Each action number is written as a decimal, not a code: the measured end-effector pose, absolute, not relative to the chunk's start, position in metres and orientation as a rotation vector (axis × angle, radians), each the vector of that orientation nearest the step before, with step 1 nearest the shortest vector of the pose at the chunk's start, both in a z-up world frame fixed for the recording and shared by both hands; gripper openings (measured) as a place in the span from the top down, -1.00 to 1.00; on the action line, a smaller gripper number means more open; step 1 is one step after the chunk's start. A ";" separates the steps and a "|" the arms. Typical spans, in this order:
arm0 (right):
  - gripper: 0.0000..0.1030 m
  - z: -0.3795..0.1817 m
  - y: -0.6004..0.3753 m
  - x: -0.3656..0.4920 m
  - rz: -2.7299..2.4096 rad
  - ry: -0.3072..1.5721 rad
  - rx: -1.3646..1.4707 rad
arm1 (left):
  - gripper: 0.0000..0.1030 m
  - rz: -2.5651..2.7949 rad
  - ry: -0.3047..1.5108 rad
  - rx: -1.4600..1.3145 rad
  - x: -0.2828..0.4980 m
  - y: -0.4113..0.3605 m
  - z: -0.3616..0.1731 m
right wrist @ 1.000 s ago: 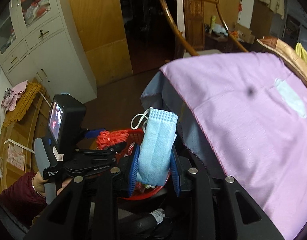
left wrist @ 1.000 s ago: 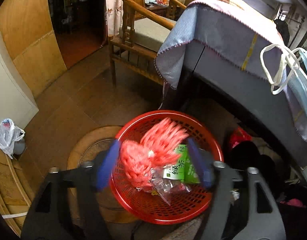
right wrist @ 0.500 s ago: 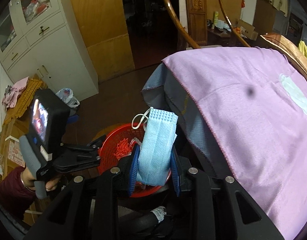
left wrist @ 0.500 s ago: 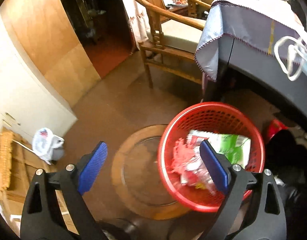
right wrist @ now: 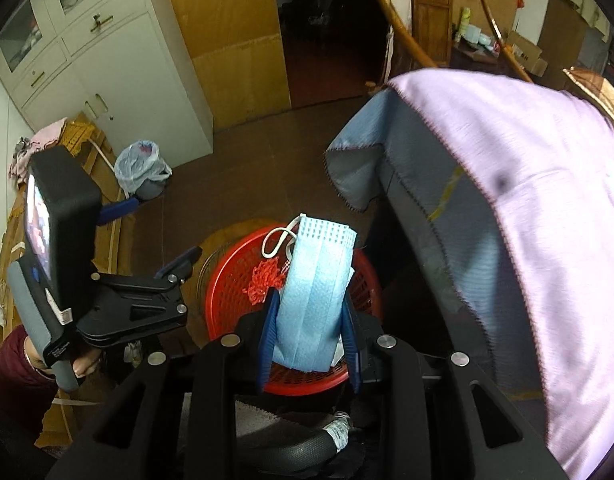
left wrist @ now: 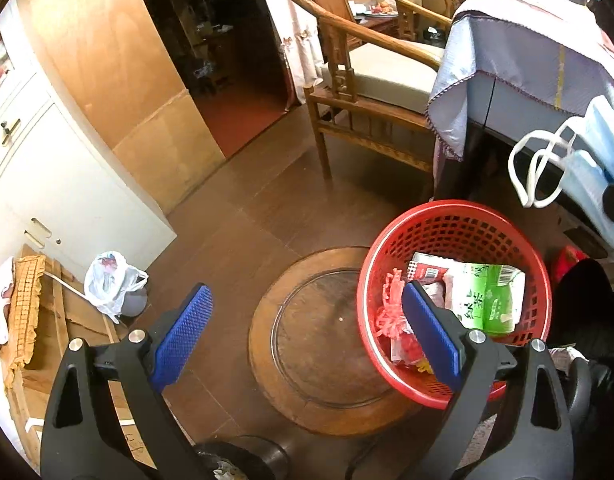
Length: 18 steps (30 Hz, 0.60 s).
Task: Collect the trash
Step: 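Open both tools to drop the net and mask into the wastebasket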
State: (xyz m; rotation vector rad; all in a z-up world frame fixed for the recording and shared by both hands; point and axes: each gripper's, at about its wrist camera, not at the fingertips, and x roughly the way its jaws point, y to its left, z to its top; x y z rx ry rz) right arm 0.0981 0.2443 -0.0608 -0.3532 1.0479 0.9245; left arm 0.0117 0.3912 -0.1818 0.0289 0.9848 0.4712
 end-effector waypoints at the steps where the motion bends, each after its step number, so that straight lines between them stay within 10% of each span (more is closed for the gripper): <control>1: 0.41 -0.063 0.246 0.099 0.928 1.058 -0.354 | -0.79 0.470 0.990 0.026 0.012 0.392 -0.183; 18: 0.09 -0.089 0.250 0.092 0.937 1.118 -0.364 | -0.79 0.453 0.991 0.032 0.013 0.385 -0.180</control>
